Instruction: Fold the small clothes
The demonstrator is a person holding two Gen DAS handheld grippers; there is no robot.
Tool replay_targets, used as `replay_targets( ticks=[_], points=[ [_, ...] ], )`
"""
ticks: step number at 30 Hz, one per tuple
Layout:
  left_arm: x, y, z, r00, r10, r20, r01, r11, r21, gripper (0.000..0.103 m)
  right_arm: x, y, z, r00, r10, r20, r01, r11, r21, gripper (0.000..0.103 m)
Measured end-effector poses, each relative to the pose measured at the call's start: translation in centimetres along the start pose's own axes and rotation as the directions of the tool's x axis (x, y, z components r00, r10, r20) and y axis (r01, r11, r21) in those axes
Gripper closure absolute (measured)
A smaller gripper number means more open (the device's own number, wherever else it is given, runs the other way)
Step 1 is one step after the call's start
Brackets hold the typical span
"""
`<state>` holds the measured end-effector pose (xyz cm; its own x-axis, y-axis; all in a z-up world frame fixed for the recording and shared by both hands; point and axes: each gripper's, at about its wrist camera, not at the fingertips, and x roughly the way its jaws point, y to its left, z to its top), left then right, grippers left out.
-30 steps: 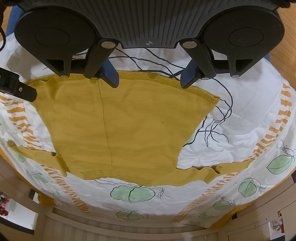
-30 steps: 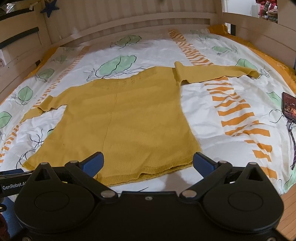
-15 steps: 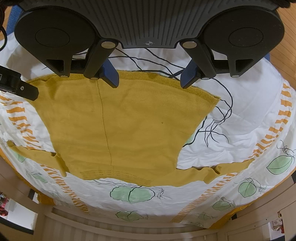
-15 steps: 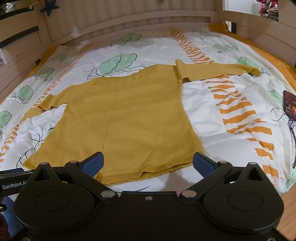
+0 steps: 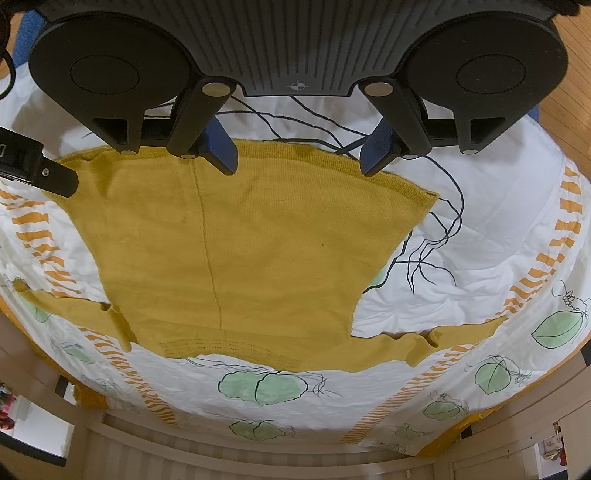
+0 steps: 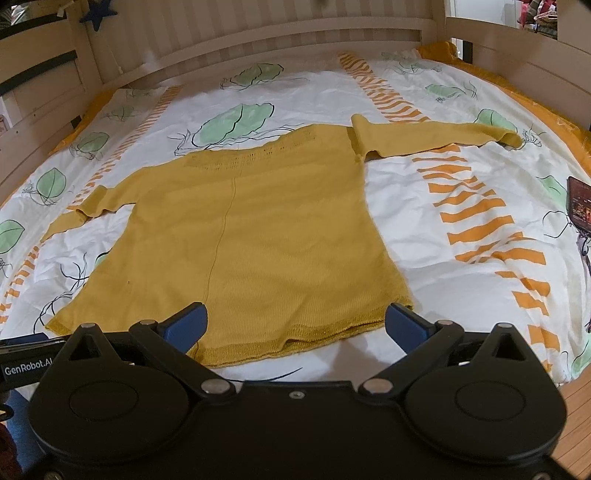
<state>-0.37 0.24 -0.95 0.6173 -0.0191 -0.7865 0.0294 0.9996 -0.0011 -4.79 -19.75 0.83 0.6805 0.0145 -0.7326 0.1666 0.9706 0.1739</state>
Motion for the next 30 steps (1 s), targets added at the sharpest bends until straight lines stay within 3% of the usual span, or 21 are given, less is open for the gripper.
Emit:
replay_targets(
  ticks=[11,15,22,30],
  points=[
    [0.7,0.3,0.4,1.0,-0.003,-0.01,0.003,1.0,0.001,0.031,0.6,0.2,0.2,1.0,0.004,-0.017,-0.005,1.0,-0.008,0.001],
    [0.9,-0.2,1.4,1.0,-0.014,-0.007,0.014,1.0,0.014,0.031,1.4,0.0,0.9,0.998,0.044,-0.043,-0.044,0.999,0.0,0.001],
    [2.5,-0.6,5.1,0.999,-0.013,0.039,0.012,0.999,0.048,0.031,2.7,-1.7,4.3,0.997,0.073,-0.027,-0.072,0.997,0.025,0.001],
    [5.9,-1.4,9.8,0.997,-0.014,0.082,0.008,0.997,0.071,0.031,5.5,-5.8,9.5,0.999,0.037,0.0,-0.037,0.998,0.056,0.001]
  ],
)
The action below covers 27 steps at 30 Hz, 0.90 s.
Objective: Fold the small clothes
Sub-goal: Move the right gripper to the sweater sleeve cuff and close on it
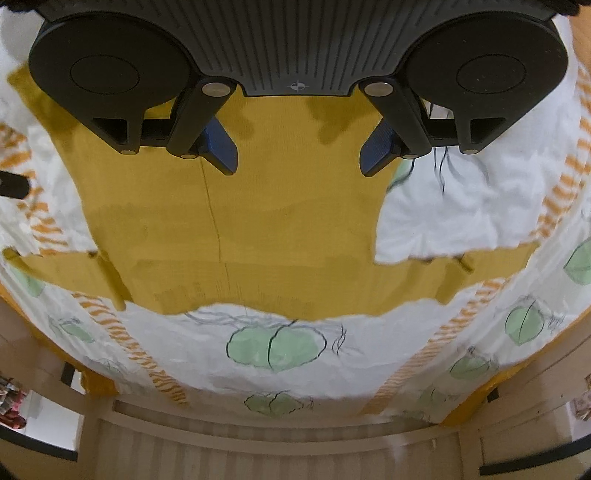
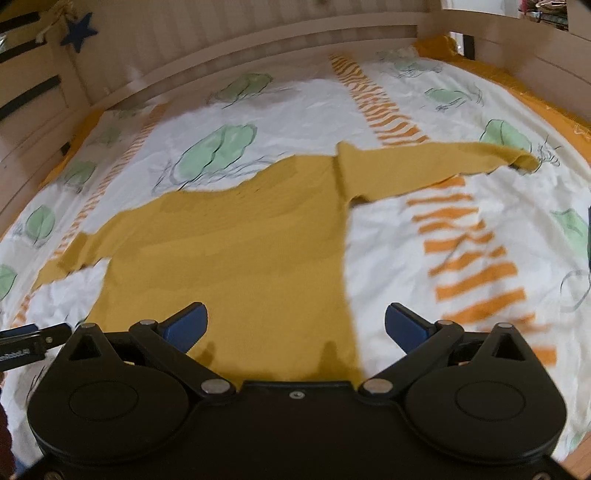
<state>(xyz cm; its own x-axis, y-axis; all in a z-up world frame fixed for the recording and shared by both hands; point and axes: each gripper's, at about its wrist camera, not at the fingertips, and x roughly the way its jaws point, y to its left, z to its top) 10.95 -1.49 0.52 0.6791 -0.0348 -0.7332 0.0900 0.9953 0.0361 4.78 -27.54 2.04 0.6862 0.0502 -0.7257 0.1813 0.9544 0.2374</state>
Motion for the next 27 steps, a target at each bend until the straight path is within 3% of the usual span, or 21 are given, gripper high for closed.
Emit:
replay_targets(
  ticks=[10,14,17,21,27],
  points=[
    [8.9,-0.9,3.9,0.999,0.041,-0.015,-0.041,0.999,0.002,0.031,6.1,-9.4,6.9,0.99,-0.136,0.026,0.133,0.987,0.092,0.002],
    [11.6,-1.4,4.7,0.998,0.063,0.005,-0.063,0.998,0.008,0.031,9.0,-14.7,9.8,0.985,-0.17,-0.017,0.17,0.976,0.136,0.04],
    [13.6,-1.3,5.1,0.998,0.063,0.0,-0.063,0.998,-0.015,0.031,10.9,-18.8,11.6,0.975,-0.216,-0.05,0.221,0.952,0.212,0.042],
    [16.0,-1.1,5.2,0.996,0.088,0.01,-0.088,0.996,-0.031,0.032,12.5,-23.4,13.8,0.958,-0.286,-0.026,0.282,0.919,0.277,0.041],
    [19.3,-1.1,4.1,0.995,0.097,0.007,-0.097,0.995,-0.006,0.03,15.0,-28.0,15.6,0.961,-0.277,-0.012,0.258,0.879,0.402,0.041]
  ],
)
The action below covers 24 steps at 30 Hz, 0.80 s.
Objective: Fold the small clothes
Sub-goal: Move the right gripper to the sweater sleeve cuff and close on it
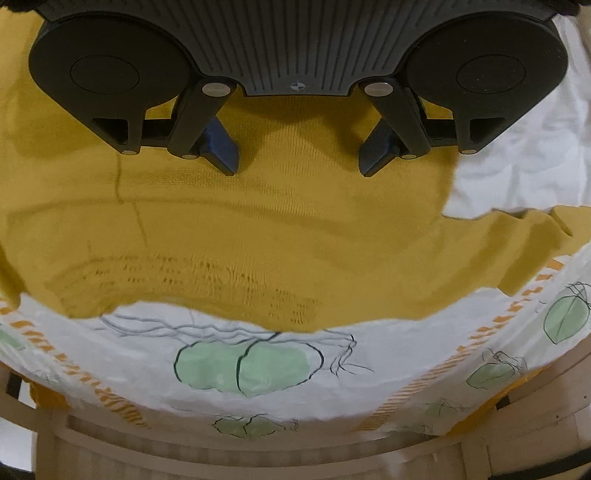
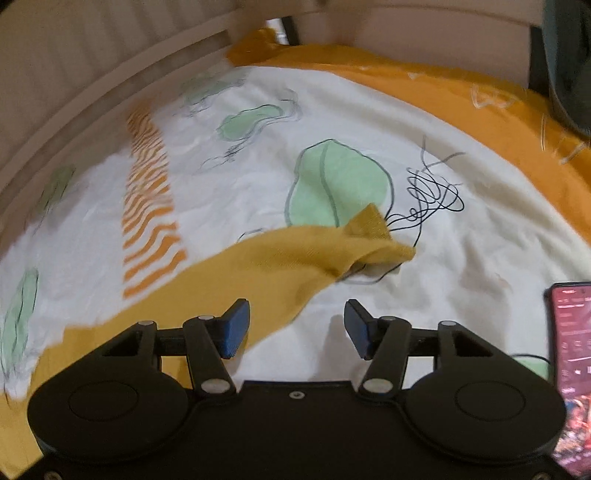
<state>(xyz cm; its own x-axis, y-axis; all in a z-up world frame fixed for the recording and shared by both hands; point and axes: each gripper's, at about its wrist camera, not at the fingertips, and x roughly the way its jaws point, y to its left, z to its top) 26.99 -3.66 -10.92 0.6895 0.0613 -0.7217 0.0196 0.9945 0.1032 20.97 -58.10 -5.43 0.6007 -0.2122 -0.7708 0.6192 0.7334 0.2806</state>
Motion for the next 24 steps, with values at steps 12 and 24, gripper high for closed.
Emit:
replay_targets(
  ticks=[12,24],
  points=[
    [0.2,-0.4,-1.9,0.993,-0.007,0.118,0.006,1.0,0.006,0.024,5.6,-3.9,3.4,1.0,-0.016,-0.009,0.018,0.965,0.261,0.039],
    [0.8,-0.4,-2.0,0.994,-0.012,0.111,0.012,1.0,-0.002,0.023,-0.7,2.9,4.7,0.983,0.085,0.161,-0.085,0.996,-0.009,0.092]
  ],
)
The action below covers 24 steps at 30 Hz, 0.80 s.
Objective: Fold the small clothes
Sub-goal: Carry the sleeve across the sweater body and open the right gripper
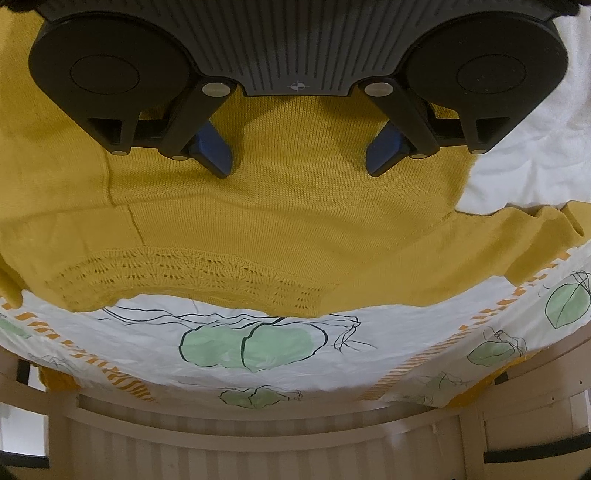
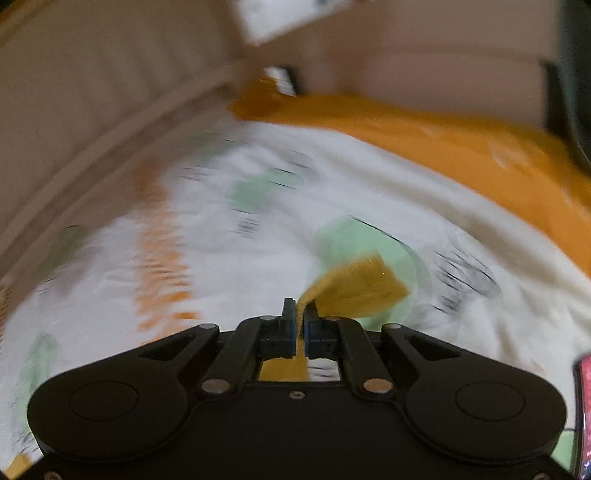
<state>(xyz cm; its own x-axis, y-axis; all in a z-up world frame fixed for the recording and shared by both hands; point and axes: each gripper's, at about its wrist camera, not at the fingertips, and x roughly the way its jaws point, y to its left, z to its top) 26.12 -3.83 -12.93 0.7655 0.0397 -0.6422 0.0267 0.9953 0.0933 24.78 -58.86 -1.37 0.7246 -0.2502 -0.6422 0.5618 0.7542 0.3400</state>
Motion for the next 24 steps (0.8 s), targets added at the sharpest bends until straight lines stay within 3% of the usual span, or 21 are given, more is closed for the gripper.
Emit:
replay_targets(
  ticks=[3,6,13,15,18,21,24],
  points=[
    [0.0,0.0,0.0,1.0,0.0,0.0,0.0,1.0,0.0,0.023,-2.8,5.0,0.8,0.993,0.119,0.011,-0.117,0.989,-0.095,0.092],
    [0.0,0.0,0.0,1.0,-0.001,0.0,0.001,1.0,-0.001,0.023,-5.3,10.7,0.6,0.971,0.241,-0.01,-0.238,0.953,-0.188,0.092],
    [0.1,0.2,0.0,1.0,-0.009,-0.001,0.009,1.0,-0.013,0.023,-8.8,23.6,-5.2,0.877,0.446,-0.178,-0.48,0.804,-0.352,0.092],
    [0.1,0.2,0.0,1.0,-0.012,-0.001,0.012,1.0,-0.019,0.023,-8.6,26.9,-8.2,0.852,0.46,-0.249,-0.523,0.76,-0.386,0.092],
    [0.1,0.4,0.0,1.0,-0.021,-0.002,0.021,0.999,-0.029,0.023,-7.4,29.6,-12.7,0.824,0.458,-0.334,-0.563,0.729,-0.389,0.092],
    [0.2,0.7,0.0,0.999,-0.032,-0.001,0.032,0.999,-0.042,0.023,-6.2,32.0,-17.1,0.81,0.434,-0.394,-0.577,0.708,-0.407,0.091],
    [0.2,0.9,0.0,0.999,-0.04,-0.001,0.04,0.998,-0.051,0.023,-5.9,33.1,-20.5,0.798,0.42,-0.432,-0.589,0.693,-0.415,0.085]
  ],
)
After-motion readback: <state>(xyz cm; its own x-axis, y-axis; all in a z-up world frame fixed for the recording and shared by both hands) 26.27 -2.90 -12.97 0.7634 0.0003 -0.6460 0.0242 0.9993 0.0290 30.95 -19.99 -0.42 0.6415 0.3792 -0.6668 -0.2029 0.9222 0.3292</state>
